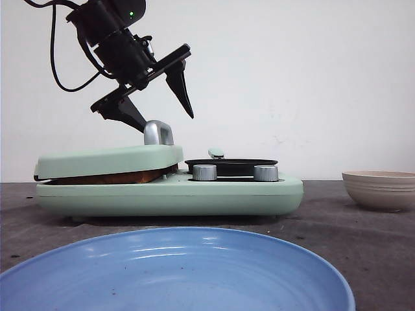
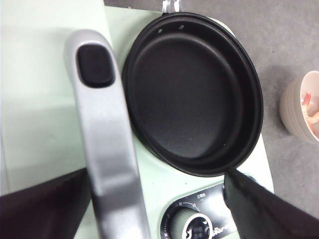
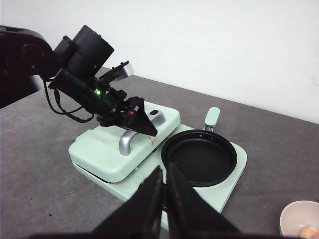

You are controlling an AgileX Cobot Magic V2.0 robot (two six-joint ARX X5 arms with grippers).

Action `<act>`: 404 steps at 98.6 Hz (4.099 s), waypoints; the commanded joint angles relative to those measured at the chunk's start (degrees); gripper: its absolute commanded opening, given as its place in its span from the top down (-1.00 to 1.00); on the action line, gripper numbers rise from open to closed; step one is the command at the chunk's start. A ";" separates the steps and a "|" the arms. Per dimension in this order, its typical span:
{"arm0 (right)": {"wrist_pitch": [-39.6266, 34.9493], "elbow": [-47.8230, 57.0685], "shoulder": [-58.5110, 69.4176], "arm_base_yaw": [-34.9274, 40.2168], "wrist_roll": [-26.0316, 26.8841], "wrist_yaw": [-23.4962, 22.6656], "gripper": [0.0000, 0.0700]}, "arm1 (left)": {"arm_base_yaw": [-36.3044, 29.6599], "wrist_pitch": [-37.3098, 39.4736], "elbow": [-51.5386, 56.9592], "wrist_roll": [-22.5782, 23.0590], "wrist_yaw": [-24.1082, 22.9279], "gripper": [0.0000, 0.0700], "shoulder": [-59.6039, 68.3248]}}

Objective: Make breakfast with bread and shrimp
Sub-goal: 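Swing the lid down over the bread with the left gripper, then release the lid handle and raise the left gripper away, then lower the right gripper to the cream shrimp bowl rim and grasp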

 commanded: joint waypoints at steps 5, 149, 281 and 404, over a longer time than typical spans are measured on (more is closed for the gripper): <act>0.55 0.48 0.11 0.31 0.83 -0.15 1.00 | -0.33 0.70 1.40 -0.74 0.02 -0.35 -3.82; 6.12 0.87 13.09 -7.39 17.40 9.66 1.00 | -7.45 -23.80 1.38 10.03 -6.43 0.99 -53.96; 14.32 2.27 51.69 -44.96 18.93 -12.24 0.46 | -8.90 -26.32 1.38 13.97 -10.95 0.99 -56.39; 22.40 14.67 70.53 -45.07 5.27 -15.17 0.25 | -8.90 -28.85 1.38 13.70 -13.97 0.99 -56.39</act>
